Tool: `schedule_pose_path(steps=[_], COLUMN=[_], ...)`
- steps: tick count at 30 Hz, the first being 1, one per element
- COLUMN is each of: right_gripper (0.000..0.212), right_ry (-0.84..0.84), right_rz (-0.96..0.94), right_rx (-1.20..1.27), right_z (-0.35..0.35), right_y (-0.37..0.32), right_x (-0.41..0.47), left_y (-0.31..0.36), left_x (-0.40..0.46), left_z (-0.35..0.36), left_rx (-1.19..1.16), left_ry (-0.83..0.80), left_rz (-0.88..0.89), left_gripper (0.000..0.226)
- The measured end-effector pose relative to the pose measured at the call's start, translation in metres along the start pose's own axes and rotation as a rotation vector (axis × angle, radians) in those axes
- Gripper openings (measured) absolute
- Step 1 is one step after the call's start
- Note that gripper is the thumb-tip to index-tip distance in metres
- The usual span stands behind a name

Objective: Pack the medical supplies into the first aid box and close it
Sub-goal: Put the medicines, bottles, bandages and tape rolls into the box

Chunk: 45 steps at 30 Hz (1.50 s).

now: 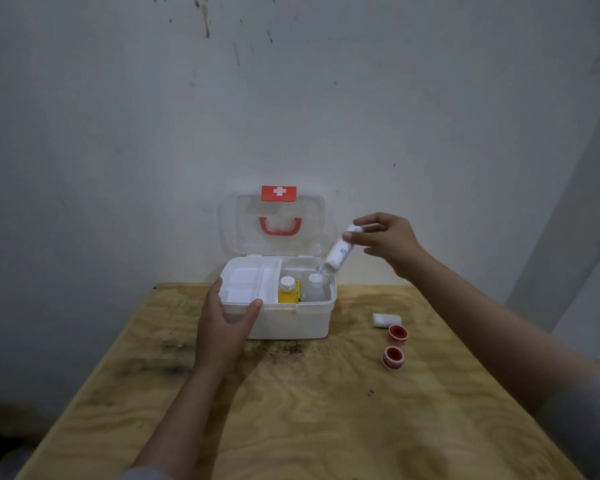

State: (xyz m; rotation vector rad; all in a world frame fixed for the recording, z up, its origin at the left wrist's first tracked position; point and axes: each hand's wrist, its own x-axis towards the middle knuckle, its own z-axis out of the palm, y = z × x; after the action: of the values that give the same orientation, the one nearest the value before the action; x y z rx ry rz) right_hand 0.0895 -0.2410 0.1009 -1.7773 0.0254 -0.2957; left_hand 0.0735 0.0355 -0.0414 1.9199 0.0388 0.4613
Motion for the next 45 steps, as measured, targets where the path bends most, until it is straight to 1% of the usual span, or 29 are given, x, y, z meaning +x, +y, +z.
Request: schedule_pose_path(steps=[5, 10, 14, 16, 20, 25, 30, 34, 37, 40, 43, 45], right_gripper=[0.037, 0.041, 0.039, 0.04, 0.037, 0.031, 0.022, 0.015, 0.012, 0.015, 0.022, 0.023], right_ry=[-0.113, -0.199, -0.326, -0.37, -0.403, -0.311, -0.214, -0.188, -0.178, -0.165, -0.134, -0.111], right_rz=[-0.075, -0.128, -0.099, -0.106, -0.156, -0.264, -0.271, -0.135, -0.026, 0.079, 0.188, 0.253], right_rx=[-0.168, -0.469, -0.716, -0.822, -0.904, -0.823, -0.837, -0.873, -0.917, -0.914, -0.81, -0.733], right_z=[0.07, 0.126, 0.154, 0.153, 0.152, 0.125, 0.057, -0.008, -0.042, -0.057, -0.058, -0.054], right_y=[-0.02, -0.016, -0.011, -0.005, 0.005, -0.012, -0.016, 0.017, 0.051, 0.079, 0.099, 0.107], right_x=[0.013, 0.028, 0.037, 0.037, 0.035, 0.027, -0.002, -0.029, -0.044, -0.048, -0.042, -0.037], left_y=[0.003, 0.004, -0.001, 0.0, 0.002, 0.002, 0.003, 0.0, 0.001, 0.002, 0.002, 0.003], left_x=[0.0, -0.001, 0.005, 0.003, -0.002, 0.003, 0.002, 0.001, 0.001, 0.0, 0.0, 0.0], left_z=[0.0, 0.0, -0.007, -0.004, 0.0, -0.003, -0.005, -0.004, -0.003, -0.003, -0.003, -0.002], left_rx=[0.015, 0.01, 0.015, 0.018, 0.021, 0.014, -0.007, -0.025, -0.029, -0.023, -0.03, -0.027], left_ry=[-0.001, -0.008, -0.003, -0.013, -0.019, -0.019, -0.006, -0.007, -0.007, -0.011, -0.005, 0.0], left_rz=[-0.007, -0.005, 0.001, -0.001, -0.007, -0.003, 0.014, 0.014, 0.011, 0.017, 0.018, 0.014], left_gripper=[0.085, 0.086, 0.088, 0.089, 0.089, 0.09, 0.087, 0.087, 0.086, 0.085, 0.084, 0.083])
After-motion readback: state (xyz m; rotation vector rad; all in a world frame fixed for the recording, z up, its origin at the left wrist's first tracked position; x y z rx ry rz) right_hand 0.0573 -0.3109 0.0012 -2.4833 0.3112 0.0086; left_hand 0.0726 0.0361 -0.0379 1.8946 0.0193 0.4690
